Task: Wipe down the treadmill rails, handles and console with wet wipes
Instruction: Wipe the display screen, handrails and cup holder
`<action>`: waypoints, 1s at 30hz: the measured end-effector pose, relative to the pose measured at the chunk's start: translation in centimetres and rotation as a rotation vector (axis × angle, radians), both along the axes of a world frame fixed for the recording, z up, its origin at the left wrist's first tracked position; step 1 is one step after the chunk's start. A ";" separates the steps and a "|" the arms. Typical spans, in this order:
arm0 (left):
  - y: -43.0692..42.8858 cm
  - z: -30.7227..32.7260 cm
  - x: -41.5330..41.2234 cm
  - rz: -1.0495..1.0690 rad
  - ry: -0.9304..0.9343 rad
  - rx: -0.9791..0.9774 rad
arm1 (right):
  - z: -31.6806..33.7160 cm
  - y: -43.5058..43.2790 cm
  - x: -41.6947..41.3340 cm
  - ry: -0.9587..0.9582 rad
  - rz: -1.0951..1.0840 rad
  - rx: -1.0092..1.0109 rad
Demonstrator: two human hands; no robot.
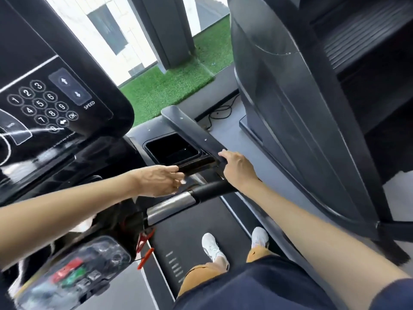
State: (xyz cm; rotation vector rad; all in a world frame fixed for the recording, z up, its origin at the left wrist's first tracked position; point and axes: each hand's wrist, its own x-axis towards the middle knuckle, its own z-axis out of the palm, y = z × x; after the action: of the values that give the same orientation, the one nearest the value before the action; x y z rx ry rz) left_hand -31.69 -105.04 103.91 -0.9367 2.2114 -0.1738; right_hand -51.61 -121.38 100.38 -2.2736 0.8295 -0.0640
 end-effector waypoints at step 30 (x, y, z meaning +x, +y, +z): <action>4.3 2.3 2.4 0.063 -0.034 0.075 | 1.6 5.7 7.0 -0.123 0.233 -0.051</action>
State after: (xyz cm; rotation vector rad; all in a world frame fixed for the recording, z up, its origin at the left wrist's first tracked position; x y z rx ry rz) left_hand -29.29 -100.76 106.19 -0.9533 2.1397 -0.0763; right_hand -44.58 -115.65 102.03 -2.3722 0.5013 -0.1177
